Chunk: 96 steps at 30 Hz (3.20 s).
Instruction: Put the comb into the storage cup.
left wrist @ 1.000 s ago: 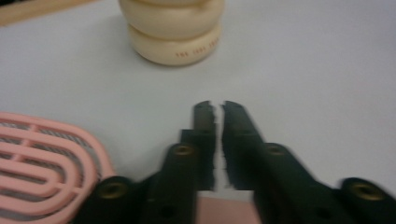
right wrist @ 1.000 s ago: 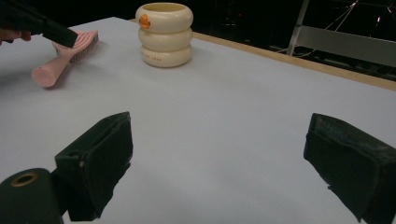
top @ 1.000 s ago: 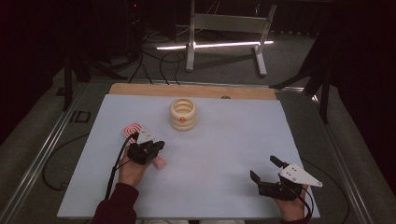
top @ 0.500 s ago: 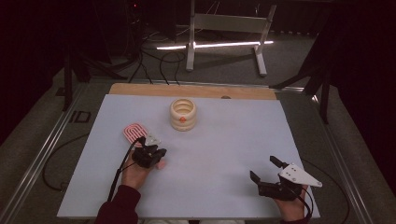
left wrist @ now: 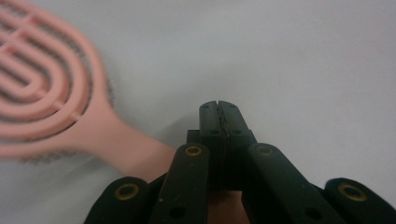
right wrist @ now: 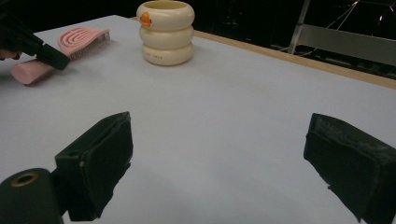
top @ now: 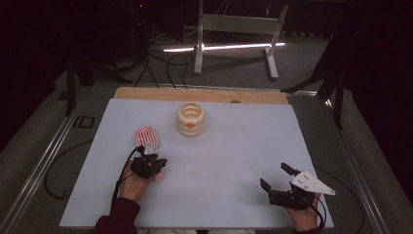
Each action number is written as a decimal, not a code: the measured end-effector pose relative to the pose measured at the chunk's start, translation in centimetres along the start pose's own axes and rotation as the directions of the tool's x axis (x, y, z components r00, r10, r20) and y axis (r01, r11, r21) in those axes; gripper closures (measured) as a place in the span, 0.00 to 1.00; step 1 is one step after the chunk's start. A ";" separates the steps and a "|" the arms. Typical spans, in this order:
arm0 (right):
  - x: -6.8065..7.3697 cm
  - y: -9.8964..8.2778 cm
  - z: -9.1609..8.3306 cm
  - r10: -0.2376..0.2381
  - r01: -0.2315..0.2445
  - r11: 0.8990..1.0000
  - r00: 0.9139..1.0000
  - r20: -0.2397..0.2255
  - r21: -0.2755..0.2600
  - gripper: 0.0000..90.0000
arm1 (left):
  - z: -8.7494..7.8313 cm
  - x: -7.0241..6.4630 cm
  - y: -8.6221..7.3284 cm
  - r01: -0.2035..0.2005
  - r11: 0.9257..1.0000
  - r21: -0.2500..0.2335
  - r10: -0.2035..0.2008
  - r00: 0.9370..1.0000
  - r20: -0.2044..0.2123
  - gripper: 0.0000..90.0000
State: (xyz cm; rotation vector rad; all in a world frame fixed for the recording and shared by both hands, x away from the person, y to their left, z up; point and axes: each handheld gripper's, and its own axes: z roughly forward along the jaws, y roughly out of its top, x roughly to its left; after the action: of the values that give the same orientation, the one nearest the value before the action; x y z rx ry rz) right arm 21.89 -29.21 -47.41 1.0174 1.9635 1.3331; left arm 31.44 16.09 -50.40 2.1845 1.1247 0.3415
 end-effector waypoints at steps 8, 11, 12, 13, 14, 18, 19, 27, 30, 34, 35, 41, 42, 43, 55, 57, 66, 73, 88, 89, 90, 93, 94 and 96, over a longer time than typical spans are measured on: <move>0.0 0.0 0.0 0.000 0.000 1.000 1.000 0.001 0.004 0.09 | -1.3 1.1 -1.3 0.013 1.000 0.012 -0.013 1.000 -0.003 1.00; 0.0 0.0 0.0 0.000 0.000 1.000 1.000 0.002 0.005 0.09 | -1.7 1.5 -1.6 0.021 1.000 0.016 -0.021 1.000 -0.013 1.00; 0.0 0.0 0.0 -0.001 0.001 1.000 1.000 0.001 0.006 0.09 | -1.8 1.6 -1.8 0.025 1.000 0.018 -0.025 1.000 -0.015 1.00; 0.0 0.0 0.0 -0.001 0.001 1.000 1.000 0.002 0.005 0.09 | -2.0 1.8 -1.9 0.024 1.000 0.019 -0.023 1.000 -0.019 1.00; 0.0 0.0 0.0 -0.001 0.001 1.000 1.000 0.002 0.006 0.09 | -2.2 2.0 -2.0 0.026 0.999 0.021 -0.026 0.999 -0.027 1.00; 0.0 0.0 0.0 -0.003 0.003 1.000 1.000 0.004 0.005 0.09 | -2.9 2.6 -2.4 0.041 0.999 0.021 -0.040 0.998 -0.047 1.00; 0.0 0.0 0.0 -0.004 0.004 1.000 1.000 0.003 0.005 0.09 | -3.1 2.8 -2.5 0.046 0.999 0.020 -0.045 0.998 -0.054 1.00; 0.1 0.0 0.0 -0.004 0.004 1.000 1.000 0.002 0.005 0.09 | -3.7 3.5 -3.0 0.070 0.998 0.003 -0.070 0.995 -0.076 1.00; 0.1 0.0 0.0 -0.003 0.003 1.000 1.000 0.003 0.004 0.09 | -3.7 3.4 -2.9 0.067 0.998 0.002 -0.067 0.995 -0.075 1.00; 0.0 0.0 0.0 -0.004 0.004 1.000 1.000 0.004 0.005 0.09 | -3.6 3.1 -2.8 0.059 0.998 -0.003 -0.059 0.996 -0.070 1.00; 0.0 0.0 0.0 -0.002 0.002 1.000 1.000 0.002 0.003 0.09 | -3.6 3.0 -2.7 0.056 0.998 -0.005 -0.057 0.996 -0.070 1.00; 0.0 0.0 0.0 -0.003 0.003 1.000 1.000 0.002 -0.001 0.09 | -4.5 2.7 -2.7 0.035 0.995 -0.095 -0.039 0.998 -0.043 0.91; 0.0 0.0 0.0 -0.001 0.001 1.000 1.000 0.002 -0.003 0.09 | -4.8 2.7 -2.7 0.036 0.993 -0.113 -0.041 0.998 -0.046 0.89; 0.0 0.0 0.0 -0.001 0.001 1.000 1.000 0.001 -0.003 0.09 | -5.1 2.7 -2.8 0.039 0.990 -0.136 -0.046 0.998 -0.045 0.87; 0.1 0.2 0.2 -0.013 0.013 1.000 1.000 -0.007 -0.015 0.09 | -9.3 2.4 -4.1 0.011 0.921 -0.389 -0.058 0.992 -0.110 0.39; 0.1 0.3 0.2 -0.015 0.015 1.000 1.000 -0.010 -0.023 0.09 | -10.0 2.5 -4.8 -0.007 0.899 -0.438 -0.062 0.988 -0.144 0.31; 0.1 1.1 0.4 -0.033 0.031 0.998 0.999 -0.028 -0.061 0.09 | -11.4 3.1 -6.6 0.001 0.860 -0.511 -0.118 0.973 -0.196 0.02; -0.1 1.5 1.2 -0.034 0.031 0.997 0.998 -0.045 -0.072 0.09 | -11.5 3.1 -7.1 0.003 0.844 -0.536 -0.119 0.976 -0.182 0.00; 0.0 0.6 1.5 -0.030 0.029 0.998 0.999 -0.028 -0.064 0.09 | -11.9 3.1 -7.6 0.005 0.835 -0.551 -0.124 0.976 -0.179 0.00; -0.1 0.5 1.4 -0.037 0.035 0.998 0.999 -0.022 -0.060 0.09 | -11.9 3.2 -7.6 0.010 0.836 -0.549 -0.127 0.976 -0.176 0.00; -0.1 0.5 1.4 -0.037 0.035 0.998 0.999 -0.022 -0.060 0.09 | -11.9 3.2 -7.6 0.010 0.836 -0.549 -0.127 0.976 -0.176 0.00; -0.2 0.4 1.4 -0.030 0.029 0.998 0.999 -0.019 -0.056 0.09 | -11.9 3.3 -7.7 0.026 0.837 -0.547 -0.144 0.974 -0.174 0.00; -0.2 0.4 1.4 -0.030 0.029 0.998 0.999 -0.019 -0.056 0.09 | -11.9 3.3 -7.7 0.026 0.837 -0.547 -0.144 0.974 -0.174 0.00; 0.0 0.3 1.5 -0.039 0.038 0.998 0.999 -0.023 -0.051 0.09 | -11.8 3.4 -7.6 0.031 0.843 -0.538 -0.142 0.976 -0.167 0.00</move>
State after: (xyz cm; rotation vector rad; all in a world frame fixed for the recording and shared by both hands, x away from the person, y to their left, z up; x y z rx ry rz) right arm 23.18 -28.39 -47.67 0.9393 1.9476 1.3727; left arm 22.77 27.08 -46.65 1.6249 1.0718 0.7539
